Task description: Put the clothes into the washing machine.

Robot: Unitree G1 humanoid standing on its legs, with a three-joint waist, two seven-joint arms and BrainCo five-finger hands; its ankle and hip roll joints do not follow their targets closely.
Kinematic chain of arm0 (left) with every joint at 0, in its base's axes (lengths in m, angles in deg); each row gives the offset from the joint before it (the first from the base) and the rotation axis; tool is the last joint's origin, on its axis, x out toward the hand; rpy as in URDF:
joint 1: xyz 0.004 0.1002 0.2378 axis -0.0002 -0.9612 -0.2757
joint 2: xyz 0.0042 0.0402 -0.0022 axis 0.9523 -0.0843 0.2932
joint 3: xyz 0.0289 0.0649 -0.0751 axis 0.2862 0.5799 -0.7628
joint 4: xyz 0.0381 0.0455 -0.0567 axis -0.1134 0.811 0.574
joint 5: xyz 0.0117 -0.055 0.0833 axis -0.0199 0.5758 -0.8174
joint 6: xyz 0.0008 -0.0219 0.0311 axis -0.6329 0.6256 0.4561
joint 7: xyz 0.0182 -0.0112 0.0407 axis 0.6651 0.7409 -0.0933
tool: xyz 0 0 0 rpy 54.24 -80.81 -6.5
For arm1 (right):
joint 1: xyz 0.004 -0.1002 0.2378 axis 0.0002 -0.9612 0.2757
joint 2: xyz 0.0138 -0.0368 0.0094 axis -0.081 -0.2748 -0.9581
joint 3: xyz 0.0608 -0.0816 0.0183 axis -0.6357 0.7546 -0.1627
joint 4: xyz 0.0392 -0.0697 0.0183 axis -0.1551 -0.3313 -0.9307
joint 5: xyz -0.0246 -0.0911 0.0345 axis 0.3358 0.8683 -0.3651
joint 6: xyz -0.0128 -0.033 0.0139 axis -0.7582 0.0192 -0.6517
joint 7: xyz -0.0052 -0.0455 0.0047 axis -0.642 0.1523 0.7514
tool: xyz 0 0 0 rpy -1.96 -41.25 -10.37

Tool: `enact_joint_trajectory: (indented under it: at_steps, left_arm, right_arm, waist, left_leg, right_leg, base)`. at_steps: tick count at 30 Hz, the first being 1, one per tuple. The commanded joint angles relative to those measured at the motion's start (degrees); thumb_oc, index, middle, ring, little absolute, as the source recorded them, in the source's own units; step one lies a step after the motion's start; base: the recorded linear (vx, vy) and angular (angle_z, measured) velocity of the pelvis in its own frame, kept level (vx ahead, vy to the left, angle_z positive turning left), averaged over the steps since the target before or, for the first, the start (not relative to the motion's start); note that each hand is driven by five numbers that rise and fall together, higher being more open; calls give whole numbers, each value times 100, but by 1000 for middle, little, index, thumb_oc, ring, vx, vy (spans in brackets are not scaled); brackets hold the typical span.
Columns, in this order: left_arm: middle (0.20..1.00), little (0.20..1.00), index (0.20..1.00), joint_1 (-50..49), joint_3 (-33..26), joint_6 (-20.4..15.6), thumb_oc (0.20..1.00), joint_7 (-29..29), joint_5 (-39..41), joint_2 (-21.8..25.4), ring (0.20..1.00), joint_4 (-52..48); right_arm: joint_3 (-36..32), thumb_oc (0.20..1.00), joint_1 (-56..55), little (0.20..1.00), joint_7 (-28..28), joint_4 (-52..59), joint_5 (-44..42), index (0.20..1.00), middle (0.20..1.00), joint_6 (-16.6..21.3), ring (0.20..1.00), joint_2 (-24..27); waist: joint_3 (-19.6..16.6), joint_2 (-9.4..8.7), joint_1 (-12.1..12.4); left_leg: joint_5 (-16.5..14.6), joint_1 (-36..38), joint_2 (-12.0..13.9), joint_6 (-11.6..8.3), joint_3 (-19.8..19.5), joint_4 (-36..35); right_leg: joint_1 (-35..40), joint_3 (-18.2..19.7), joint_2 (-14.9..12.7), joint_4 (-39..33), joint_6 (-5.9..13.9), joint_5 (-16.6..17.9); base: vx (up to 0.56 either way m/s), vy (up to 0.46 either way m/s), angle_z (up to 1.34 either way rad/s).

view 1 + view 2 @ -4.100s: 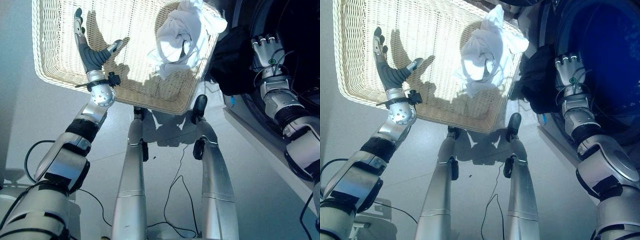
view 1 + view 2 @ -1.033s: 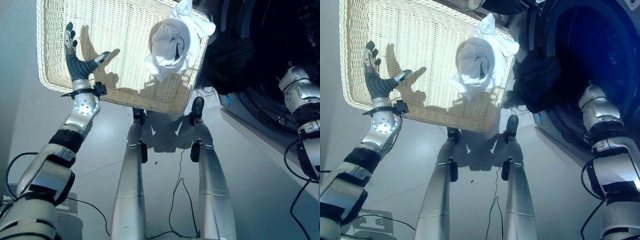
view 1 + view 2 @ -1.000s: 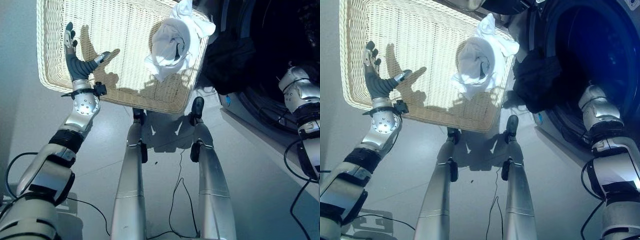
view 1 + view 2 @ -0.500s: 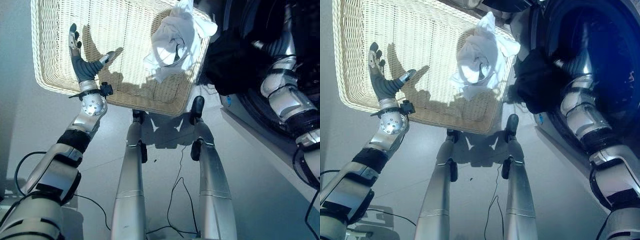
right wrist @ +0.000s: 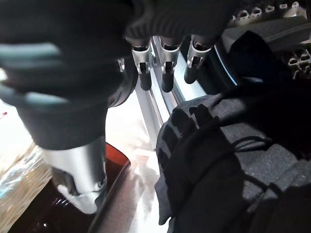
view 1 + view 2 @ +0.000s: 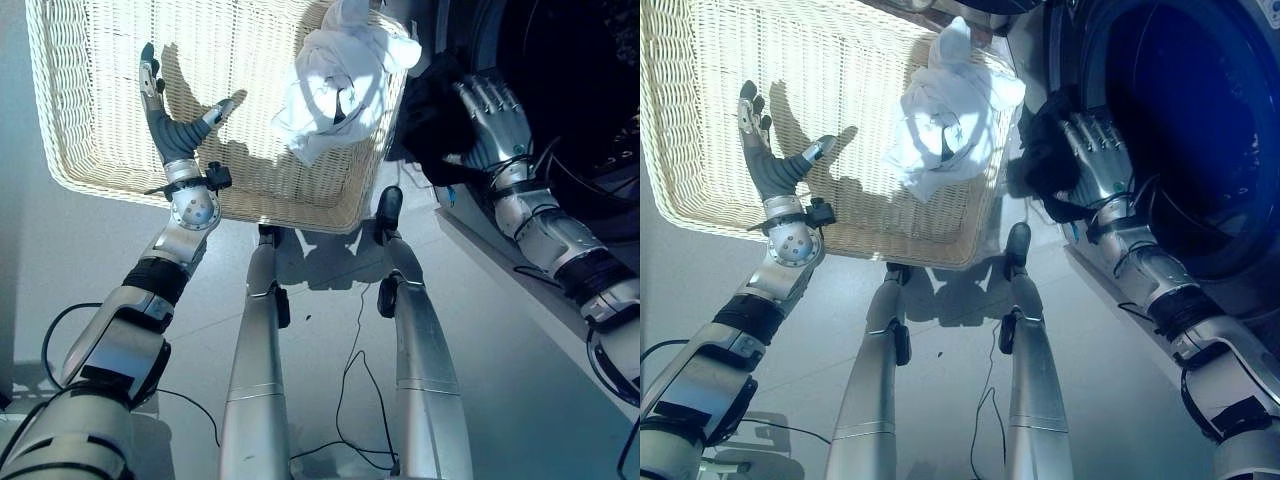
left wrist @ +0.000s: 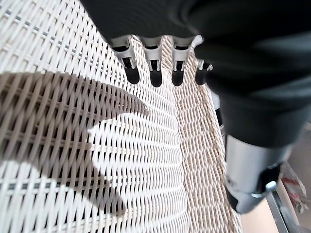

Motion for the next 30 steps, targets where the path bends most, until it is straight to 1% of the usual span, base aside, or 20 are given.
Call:
enact_joint_trajectory:
  at_steps: [1,4,6,8,11,15,16,17,19,20,21,23,27,28,29,30]
  left_arm:
    - [1000,1000,1000,59,-336,-159,1000,-119,-134,-94,1000,-169]
    - [1000,1000,1000,106,-301,-169,1000,-97,-104,-105,1000,-128]
    - [1000,1000,1000,219,-221,-173,1000,-32,-68,-156,1000,-57]
    - [1000,1000,1000,249,-209,-188,1000,-11,-69,-178,1000,-18]
    - [1000,1000,1000,357,-168,-127,1000,-1,-58,-241,1000,19]
    - [1000,1000,1000,506,-116,-111,1000,55,-76,-388,1000,129]
    - [1000,1000,1000,506,-116,-111,1000,55,-76,-388,1000,129]
    - [1000,1000,1000,535,-112,-111,1000,62,-102,-450,1000,151]
    - [1000,1000,1000,558,-105,-100,1000,53,-100,-479,1000,153]
    - [1000,1000,1000,558,-105,-100,1000,53,-100,-479,1000,153]
    - [1000,1000,1000,585,-103,-96,1000,65,-92,-507,1000,170]
    - [1000,1000,1000,614,-104,-108,1000,80,-96,-549,1000,192]
    - [1000,1000,1000,609,-122,-110,1000,101,-99,-561,1000,185]
    - [1000,1000,1000,579,-178,-133,1000,165,-73,-613,1000,176]
    - [1000,1000,1000,587,-206,-148,1000,181,-95,-645,1000,166]
    - [1000,1000,1000,501,-215,-163,1000,180,-133,-694,1000,137]
  right_arm:
    - [365,1000,157,1000,87,13,591,1000,1000,290,1000,237]
    - [530,1000,280,1000,134,-138,733,1000,1000,270,1000,219]
    - [820,1000,608,1000,96,-559,850,1000,1000,203,1000,124]
    - [890,1000,721,1000,122,-707,939,1000,1000,158,1000,73]
    - [1057,1000,966,1000,312,-999,1243,1000,1000,-90,1000,-86]
    - [1318,1000,1365,1000,681,-1566,1749,1000,1000,-555,1000,-394]
    - [1318,1000,1365,1000,681,-1566,1749,1000,1000,-555,1000,-394]
    - [1399,1000,1485,1000,926,-1800,2099,1000,1000,-915,1000,-527]
    - [1427,1000,1531,1000,1071,-1949,2212,1000,1000,-1142,1000,-610]
    - [1427,1000,1531,1000,1071,-1949,2212,1000,1000,-1142,1000,-610]
    - [1452,1000,1613,1000,1172,-2186,2427,1000,1000,-1370,1000,-724]
    - [1449,1000,1701,1000,1416,-2424,2736,1000,1000,-1656,1000,-847]
    - [1449,1000,1734,1000,1515,-2501,2837,1000,1000,-1721,1000,-880]
    - [1373,1000,1783,1000,1930,-2745,3175,1000,1000,-2030,1000,-993]
    - [1308,1000,1814,1000,2162,-2866,3370,1000,1000,-2123,1000,-1055]
    - [1251,1000,1724,1000,2282,-2964,3447,1000,1000,-2209,1000,-1094]
  waist:
    - [-138,207,21]
    - [-138,215,41]
    - [-138,249,92]
    - [-138,259,107]
    - [-138,284,146]
    - [-138,340,224]
    - [-138,340,224]
    - [-138,370,265]
    - [-138,392,284]
    - [-138,392,284]
    - [-138,423,314]
    - [-138,458,343]
    - [-138,468,356]
    - [-138,506,380]
    - [-138,526,381]
    - [-138,536,394]
  left_leg:
    - [-399,-60,-158,149,-52,494]
    - [-387,-67,-164,148,-59,496]
    - [-367,-66,-183,140,-78,479]
    - [-361,-70,-188,137,-87,480]
    - [-344,-82,-197,136,-102,470]
    - [-307,-62,-219,130,-120,428]
    - [-307,-62,-219,130,-120,428]
    - [-291,-56,-233,139,-128,411]
    - [-283,-63,-242,143,-139,405]
    - [-283,-63,-242,143,-139,405]
    - [-275,-68,-251,145,-148,403]
    - [-260,-100,-272,152,-156,404]
    - [-249,-104,-275,150,-157,400]
    - [-225,-109,-283,152,-164,384]
    - [-170,-170,-294,159,-162,365]
    - [-195,-114,-290,167,-152,364]
  right_leg:
    - [210,-376,325,119,253,-22]
    - [207,-391,315,110,253,-8]
    - [217,-393,309,67,255,10]
    - [216,-394,311,65,253,13]
    - [204,-398,311,67,255,23]
    - [223,-412,302,37,244,34]
    - [223,-412,302,37,244,34]
    - [231,-429,287,30,238,39]
    - [224,-433,286,26,230,45]
    - [224,-433,286,26,230,45]
    - [221,-439,287,28,221,45]
    - [191,-441,287,26,211,61]
    - [192,-444,285,20,209,68]
    - [189,-438,296,12,188,75]
    - [133,-428,310,-9,173,120]
    - [188,-412,327,6,166,83]
  base:
    - [0,0,0]
    - [0,0,0]
    - [0,0,0]
    - [0,0,0]
    - [0,0,0]
    - [0,0,0]
    - [0,0,0]
    - [0,0,0]
    - [0,0,0]
    - [8,9,4]
    - [9,12,4]
    - [7,9,2]
    - [7,13,3]
    - [27,54,1]
    - [44,58,2]
    - [0,0,0]
